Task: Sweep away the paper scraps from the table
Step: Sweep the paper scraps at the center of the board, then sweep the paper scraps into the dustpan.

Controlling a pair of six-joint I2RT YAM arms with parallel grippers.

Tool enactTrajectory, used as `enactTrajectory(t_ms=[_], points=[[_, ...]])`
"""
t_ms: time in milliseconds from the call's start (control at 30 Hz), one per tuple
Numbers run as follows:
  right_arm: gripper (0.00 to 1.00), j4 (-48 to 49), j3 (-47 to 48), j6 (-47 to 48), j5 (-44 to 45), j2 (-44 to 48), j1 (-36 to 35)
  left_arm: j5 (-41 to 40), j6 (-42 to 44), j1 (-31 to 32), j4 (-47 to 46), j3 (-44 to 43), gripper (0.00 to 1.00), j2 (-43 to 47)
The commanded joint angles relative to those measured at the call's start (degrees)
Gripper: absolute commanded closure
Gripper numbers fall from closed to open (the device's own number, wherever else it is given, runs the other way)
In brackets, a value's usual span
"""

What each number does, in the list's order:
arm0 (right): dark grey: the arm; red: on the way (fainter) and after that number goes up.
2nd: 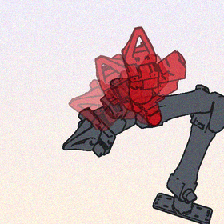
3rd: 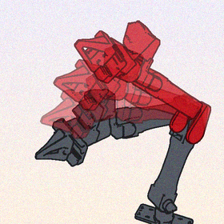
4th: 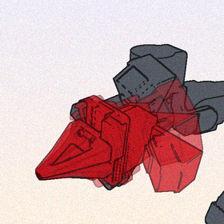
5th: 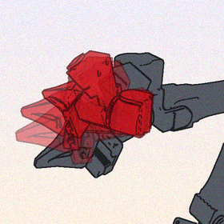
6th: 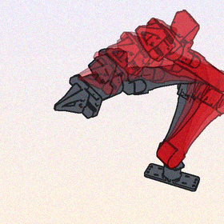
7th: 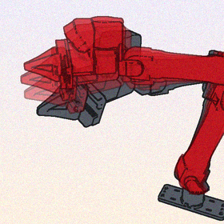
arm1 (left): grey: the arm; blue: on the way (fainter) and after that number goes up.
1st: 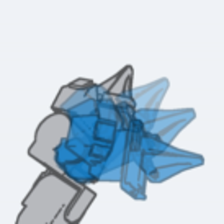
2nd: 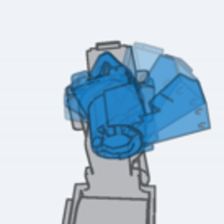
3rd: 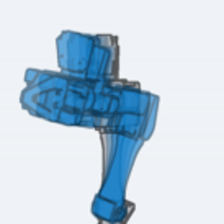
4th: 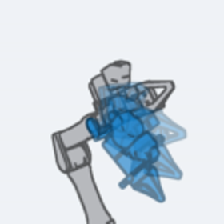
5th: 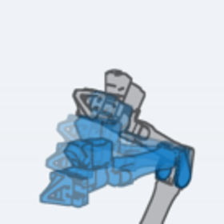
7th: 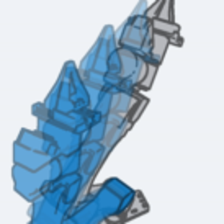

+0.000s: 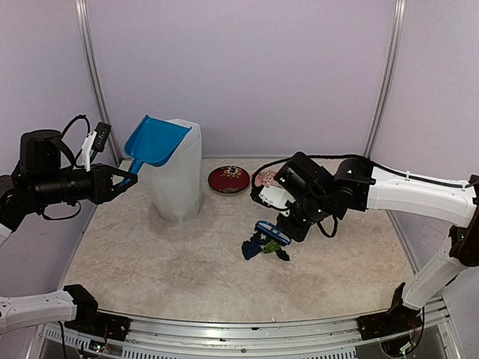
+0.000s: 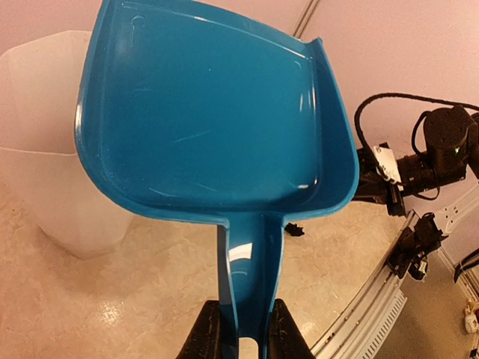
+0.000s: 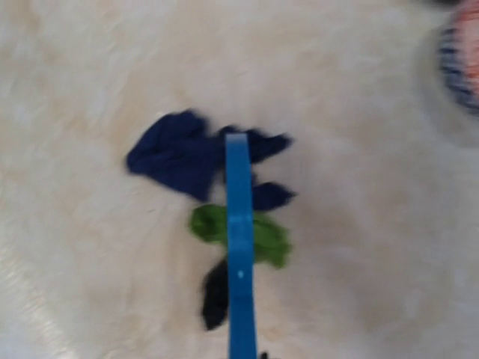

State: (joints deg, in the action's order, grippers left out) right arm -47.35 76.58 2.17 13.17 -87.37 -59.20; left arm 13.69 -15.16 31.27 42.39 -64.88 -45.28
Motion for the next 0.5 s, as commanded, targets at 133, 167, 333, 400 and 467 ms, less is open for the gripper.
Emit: enactTrajectory(t_ms=[133,167,333,400,467], points=[[1.00,0.76,-0.47,-7.30,11.80,8.80,5.66,4.70,-0.53,7.27,-4.10,3.60,1.00,0.84],[1.00,1.12,-1.19,-8.14,12.17,9.26,6.55,3.49,-0.74,9.62,-4.16,4.03,1.00,0.62],[1.00,2.02,-4.62,-11.73,12.22,9.90,10.30,-8.85,-3.56,21.47,-2.25,6.20,1.00,-2.28],[1.00,2.42,-5.25,-12.23,11.44,9.77,11.22,-13.90,-5.24,26.08,-0.61,6.66,1.00,-4.60],[1.00,3.09,-5.94,-12.32,10.11,9.56,11.83,-16.46,-5.65,29.23,0.68,7.06,1.00,-7.13]])
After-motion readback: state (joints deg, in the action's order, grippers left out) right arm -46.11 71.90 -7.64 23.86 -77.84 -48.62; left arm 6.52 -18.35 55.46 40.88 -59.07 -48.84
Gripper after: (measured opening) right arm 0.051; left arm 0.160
